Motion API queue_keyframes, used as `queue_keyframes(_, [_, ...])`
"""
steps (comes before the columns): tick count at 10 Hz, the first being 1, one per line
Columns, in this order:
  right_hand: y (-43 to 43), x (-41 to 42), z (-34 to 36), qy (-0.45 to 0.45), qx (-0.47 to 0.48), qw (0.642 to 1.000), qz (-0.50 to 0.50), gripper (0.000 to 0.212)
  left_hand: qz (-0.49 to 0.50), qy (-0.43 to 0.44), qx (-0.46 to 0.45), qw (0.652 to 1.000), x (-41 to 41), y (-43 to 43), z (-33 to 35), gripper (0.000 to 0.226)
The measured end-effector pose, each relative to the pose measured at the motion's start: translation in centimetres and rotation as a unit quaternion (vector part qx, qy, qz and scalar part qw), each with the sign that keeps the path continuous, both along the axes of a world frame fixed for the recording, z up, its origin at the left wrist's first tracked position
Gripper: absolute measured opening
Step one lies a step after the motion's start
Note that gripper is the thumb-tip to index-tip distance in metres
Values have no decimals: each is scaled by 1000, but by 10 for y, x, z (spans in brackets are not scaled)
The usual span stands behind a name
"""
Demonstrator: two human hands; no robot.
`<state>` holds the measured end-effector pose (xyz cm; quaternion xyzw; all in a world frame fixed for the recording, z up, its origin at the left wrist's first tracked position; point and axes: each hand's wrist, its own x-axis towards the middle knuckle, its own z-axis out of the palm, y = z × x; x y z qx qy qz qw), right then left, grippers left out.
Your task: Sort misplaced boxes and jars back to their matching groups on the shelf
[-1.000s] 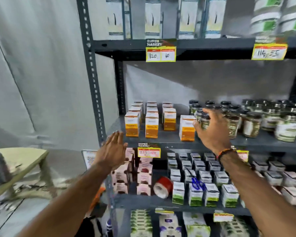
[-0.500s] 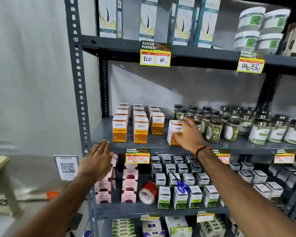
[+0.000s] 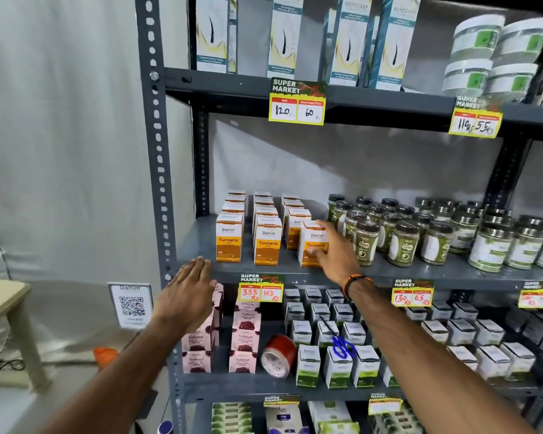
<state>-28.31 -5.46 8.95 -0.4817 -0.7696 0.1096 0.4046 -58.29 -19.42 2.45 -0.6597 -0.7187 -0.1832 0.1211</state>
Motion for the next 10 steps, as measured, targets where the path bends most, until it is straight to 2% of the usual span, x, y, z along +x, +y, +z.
queue_keyframes(4, [2,-13,-2,-12,6,1000,15,87,-2,-2,-10,1000,-1,0,-1,61])
queue_keyframes(9, [3,-15,-4,-28,13,999,23,94,2,-15,-9,1000,4,-3,1,60])
queue_keyframes(10, [-4,-16,-2,-37,16,999,26,102,7,-21,-7,1000,4,-4,2,60])
